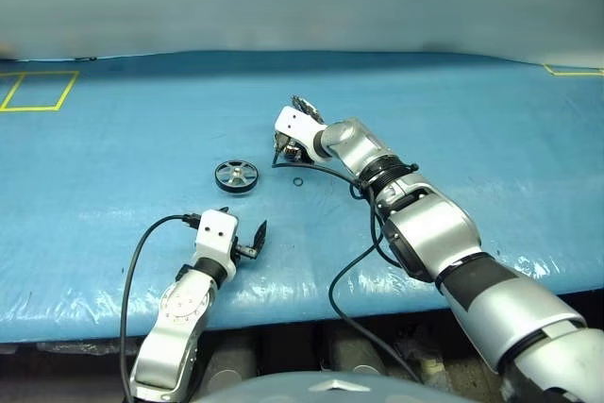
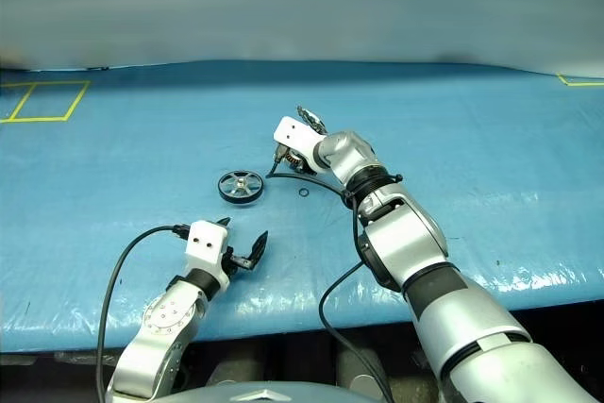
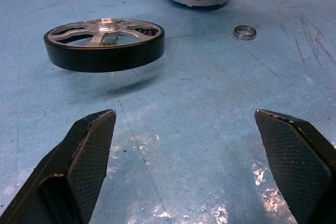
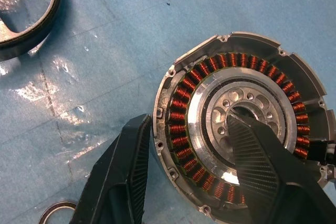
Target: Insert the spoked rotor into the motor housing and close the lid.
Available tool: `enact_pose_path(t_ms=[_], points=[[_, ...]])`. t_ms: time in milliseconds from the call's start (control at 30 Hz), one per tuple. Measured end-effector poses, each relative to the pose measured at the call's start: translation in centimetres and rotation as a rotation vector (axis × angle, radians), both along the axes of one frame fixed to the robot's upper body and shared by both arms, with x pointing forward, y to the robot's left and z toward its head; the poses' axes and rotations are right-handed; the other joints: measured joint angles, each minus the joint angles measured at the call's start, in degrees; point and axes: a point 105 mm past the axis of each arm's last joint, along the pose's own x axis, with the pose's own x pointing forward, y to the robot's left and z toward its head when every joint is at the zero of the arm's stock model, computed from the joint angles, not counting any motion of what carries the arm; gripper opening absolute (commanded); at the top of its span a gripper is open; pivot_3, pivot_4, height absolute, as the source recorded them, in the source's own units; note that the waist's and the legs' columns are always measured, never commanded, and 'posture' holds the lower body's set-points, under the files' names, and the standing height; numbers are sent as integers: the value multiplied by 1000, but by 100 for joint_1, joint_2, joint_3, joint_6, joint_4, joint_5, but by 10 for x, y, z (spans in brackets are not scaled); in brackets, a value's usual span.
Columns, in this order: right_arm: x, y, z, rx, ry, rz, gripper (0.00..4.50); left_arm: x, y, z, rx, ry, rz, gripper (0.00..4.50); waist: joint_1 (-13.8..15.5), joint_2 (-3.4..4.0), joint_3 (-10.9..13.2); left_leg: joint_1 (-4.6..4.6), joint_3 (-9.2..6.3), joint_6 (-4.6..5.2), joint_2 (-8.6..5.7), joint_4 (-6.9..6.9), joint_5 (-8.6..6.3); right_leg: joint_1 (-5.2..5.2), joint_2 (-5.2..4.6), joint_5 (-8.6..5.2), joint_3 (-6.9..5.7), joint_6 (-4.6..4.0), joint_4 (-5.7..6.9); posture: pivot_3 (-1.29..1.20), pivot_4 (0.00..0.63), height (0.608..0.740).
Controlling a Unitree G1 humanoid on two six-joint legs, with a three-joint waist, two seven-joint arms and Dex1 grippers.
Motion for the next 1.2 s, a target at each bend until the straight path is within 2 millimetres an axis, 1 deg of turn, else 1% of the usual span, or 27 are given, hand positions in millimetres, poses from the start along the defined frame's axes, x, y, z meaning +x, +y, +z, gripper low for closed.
enact_pose_path(t_ms=[33, 300, 400, 467, 533, 633, 700, 767, 867, 933, 1000, 1067, 1133, 1200], points=[[0, 0, 0, 2, 3, -1, 1935, 0, 0, 0, 0, -1, -2, 4500, -1, 1, -1, 0, 0, 0, 0, 0, 0, 0, 0, 0, 0, 0, 0, 0, 150, 740], [-1, 0, 0, 66, 9, -23, 1922, 3, -5, 2, -9, -9, -19, 4500, 2, 6, -4, 1, 0, 1, 0, 0, 2, 2, 0, 0, 0, 0, 2, 0, 150, 740], [-7, -7, 2, 103, 5, -16, 1901, 3, -8, 2, -14, -6, -30, 4500, 20, 6, -4, -5, -3, 4, 0, -1, 0, 0, -1, 1, -2, 0, -1, 0, 150, 740], [-17, -12, 4, 130, 3, -5, 1895, 3, -9, 0, -13, 0, -39, 4500, 30, 6, -4, -17, -6, 7, -1, -2, -2, -11, -1, 1, -4, 1, -1, 0, 150, 740], [-25, -12, 5, 144, 12, -1, 1881, 4, -10, 0, -13, 0, -45, 4500, 26, 7, -3, -22, -5, 8, -1, -3, -2, -17, -1, 1, -4, 1, -2, 0, 150, 740], [-44, -22, 8, 162, 10, -18, 1877, 7, -14, 2, -15, -6, -66, 4500, 53, 7, -3, -28, -9, 9, -1, -3, -3, -19, 0, 1, -8, 2, -6, 0, 150, 740], [-60, -26, 14, 178, -6, -19, 1853, 10, -14, 1, -12, -2, -75, 4500, 90, 8, -3, -32, -10, 9, -2, 0, -3, -21, 0, 1, -10, 2, -6, 0, 150, 740], [-70, -30, 22, 188, -26, -28, 1852, 10, -14, 0, -11, 0, -80, 4500, 85, 9, -2, -32, -9, 9, -3, 5, -2, -20, 0, 2, -9, 3, -6, 0, 150, 740], [-84, -40, 36, 194, -71, -56, 1851, 10, -15, 0, -11, 3, -84, 4500, 103, 9, -2, -29, -16, 9, -3, 15, -2, -11, 1, 2, -13, 3, -6, 0, 150, 740], [-95, -46, 37, 200, -72, -77, 1851, 10, -14, -1, -11, 6, -85, 4500, 116, 9, -2, -27, -20, 10, -3, 19, -2, -6, 2, 2, -15, 3, -5, 0, 150, 740], [-107, -49, 31, 200, -41, -87, 1851, 9, -14, -2, -9, 9, -89, 4500, 119, 9, -2, -27, -20, 10, -4, 21, -2, -5, 2, 2, -15, 3, -5, 0, 150, 740], [-123, -48, 23, 215, 15, -93, 1851, 9, -15, -2, -9, 10, -92, 4500, 119, 9, -2, -27, -21, 11, -5, 21, -2, -5, 4, 2, -16, 3, -5, 0, 150, 740], [-145, -39, 9, 231, 99, -77, 1850, 9, -14, -2, -9, 11, -95, 4500, 102, 9, -2, -27, -22, 11, -4, 20, -2, -6, 6, 2, -16, 3, -5, 0, 150, 740], [-162, -28, -4, 253, 186, -59, 1850, 9, -14, -1, -11, 9, -96, 4500, 84, 9, -2, -27, -21, 11, -4, 23, -2, -5, 7, 2, -15, 3, -4, 0, 150, 740]])
